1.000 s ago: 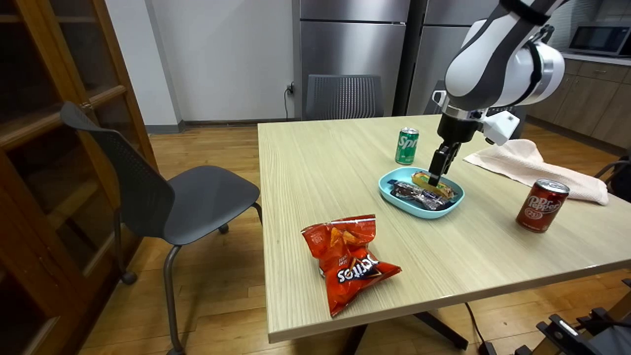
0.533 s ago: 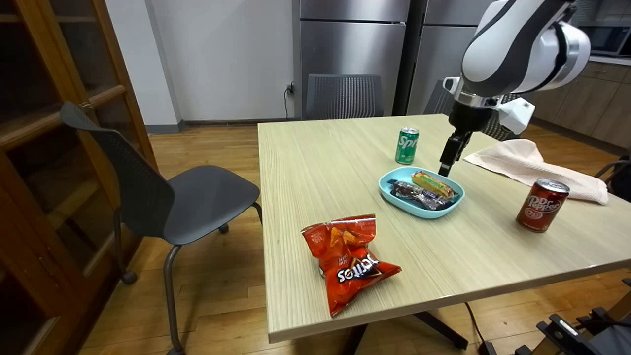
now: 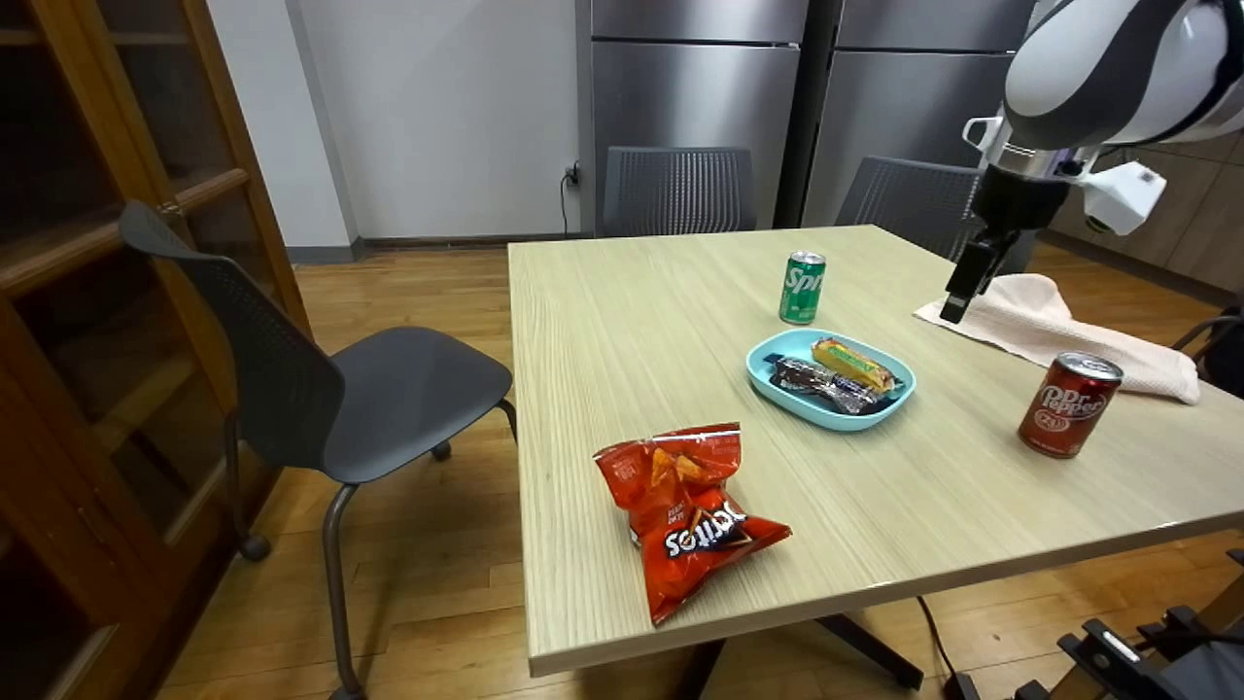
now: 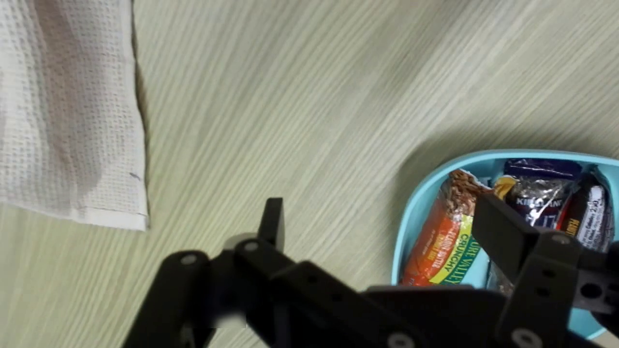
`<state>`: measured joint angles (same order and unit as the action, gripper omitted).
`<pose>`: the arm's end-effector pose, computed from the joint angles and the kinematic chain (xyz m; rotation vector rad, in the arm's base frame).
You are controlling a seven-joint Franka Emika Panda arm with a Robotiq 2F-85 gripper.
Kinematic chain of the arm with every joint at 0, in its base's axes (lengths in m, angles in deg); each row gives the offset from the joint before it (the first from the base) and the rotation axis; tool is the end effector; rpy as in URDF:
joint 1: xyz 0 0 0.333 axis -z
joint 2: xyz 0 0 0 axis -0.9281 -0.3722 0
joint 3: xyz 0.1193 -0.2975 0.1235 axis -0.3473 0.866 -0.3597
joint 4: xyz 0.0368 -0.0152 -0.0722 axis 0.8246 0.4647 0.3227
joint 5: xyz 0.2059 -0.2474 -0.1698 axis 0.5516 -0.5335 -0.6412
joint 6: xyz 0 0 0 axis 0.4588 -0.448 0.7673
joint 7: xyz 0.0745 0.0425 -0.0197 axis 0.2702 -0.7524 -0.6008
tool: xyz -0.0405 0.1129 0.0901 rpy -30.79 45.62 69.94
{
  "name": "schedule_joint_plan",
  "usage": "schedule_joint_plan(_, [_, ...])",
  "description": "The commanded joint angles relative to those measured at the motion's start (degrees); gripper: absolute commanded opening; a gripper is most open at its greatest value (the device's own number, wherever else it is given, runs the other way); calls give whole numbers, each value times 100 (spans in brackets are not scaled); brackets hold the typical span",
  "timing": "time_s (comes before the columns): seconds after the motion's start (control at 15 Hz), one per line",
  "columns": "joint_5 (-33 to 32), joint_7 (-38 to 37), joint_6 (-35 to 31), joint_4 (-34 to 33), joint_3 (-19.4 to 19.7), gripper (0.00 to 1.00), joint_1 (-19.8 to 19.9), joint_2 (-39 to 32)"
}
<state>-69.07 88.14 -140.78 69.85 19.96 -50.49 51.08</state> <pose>0.5062 -0.1559 0.2229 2.9554 0.7122 0.1856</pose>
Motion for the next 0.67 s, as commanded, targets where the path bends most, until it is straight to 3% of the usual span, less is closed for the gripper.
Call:
schedule_joint_plan(0.0, [70, 98, -84, 152, 210, 100, 208, 275])
schedule_joint_plan(0.2, [69, -53, -121, 8, 478, 100, 270, 176])
schedule_joint_plan(0.6, [449, -218, -94, -278, 648, 100, 467, -93])
